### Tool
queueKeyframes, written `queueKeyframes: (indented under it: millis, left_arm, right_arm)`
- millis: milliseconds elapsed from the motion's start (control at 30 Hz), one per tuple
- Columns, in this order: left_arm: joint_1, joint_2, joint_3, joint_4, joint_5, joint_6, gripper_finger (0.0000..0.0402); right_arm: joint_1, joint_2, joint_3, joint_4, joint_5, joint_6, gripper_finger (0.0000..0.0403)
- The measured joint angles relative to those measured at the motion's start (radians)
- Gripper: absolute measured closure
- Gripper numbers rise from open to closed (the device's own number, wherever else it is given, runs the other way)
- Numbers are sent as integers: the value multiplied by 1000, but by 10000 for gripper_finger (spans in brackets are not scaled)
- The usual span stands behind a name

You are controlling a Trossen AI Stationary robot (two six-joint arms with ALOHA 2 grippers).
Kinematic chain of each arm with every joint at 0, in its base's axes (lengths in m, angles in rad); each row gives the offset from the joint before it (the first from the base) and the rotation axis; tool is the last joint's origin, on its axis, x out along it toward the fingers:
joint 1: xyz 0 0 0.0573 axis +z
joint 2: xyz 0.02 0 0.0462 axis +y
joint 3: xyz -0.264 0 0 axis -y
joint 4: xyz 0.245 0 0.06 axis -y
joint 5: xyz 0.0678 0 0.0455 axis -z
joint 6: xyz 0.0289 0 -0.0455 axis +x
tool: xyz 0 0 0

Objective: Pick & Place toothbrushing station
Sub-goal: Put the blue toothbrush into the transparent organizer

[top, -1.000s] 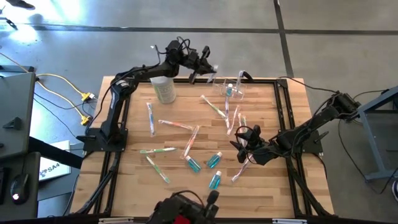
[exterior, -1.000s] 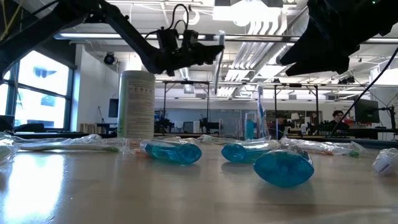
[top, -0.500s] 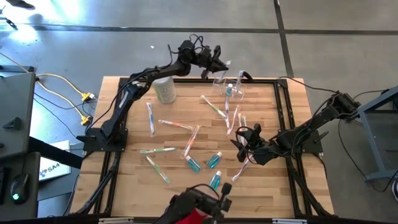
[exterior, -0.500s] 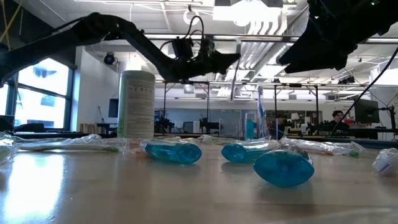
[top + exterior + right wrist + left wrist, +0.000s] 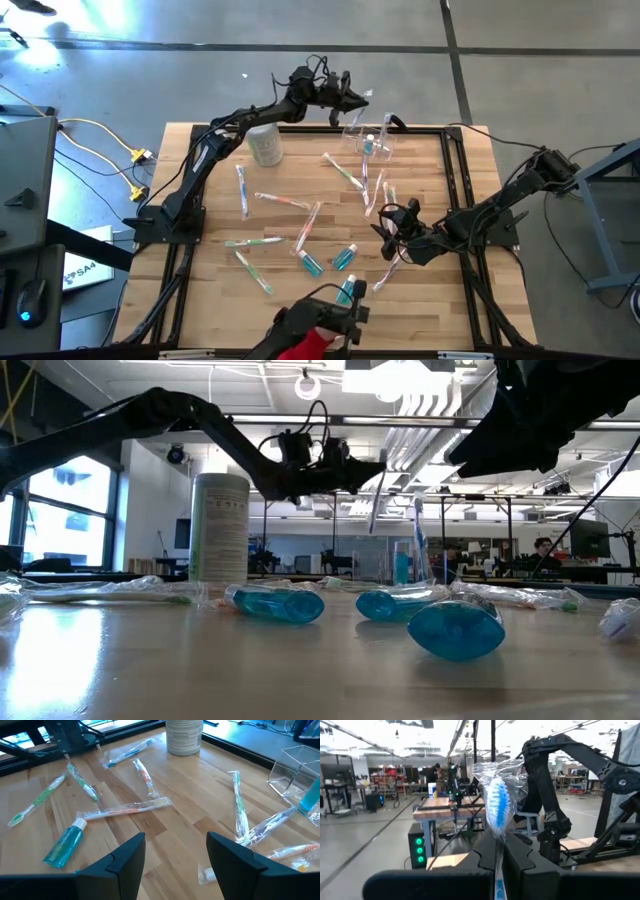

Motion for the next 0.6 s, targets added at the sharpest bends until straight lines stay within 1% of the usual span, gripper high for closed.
queueKeyframes:
  millis: [100, 233, 400, 533, 600]
  left_arm:
    - [-9, 9, 1, 11, -8, 23, 400]
    - [-9, 24, 0, 1, -51, 41, 400]
    - [-5, 49, 0, 7, -87, 20, 400]
    - [5, 52, 0, -29, -91, 5, 400]
    - [8, 60, 1, -19, -87, -7, 400]
  right_arm:
    - [0, 0, 0, 0, 11, 0, 199]
    - [0, 0, 0, 0, 13, 0, 199]
    - [0, 0, 0, 0, 11, 0, 199]
    - [0, 0, 0, 0, 6, 0, 199]
    - [0, 0, 0, 0, 0, 0, 199]
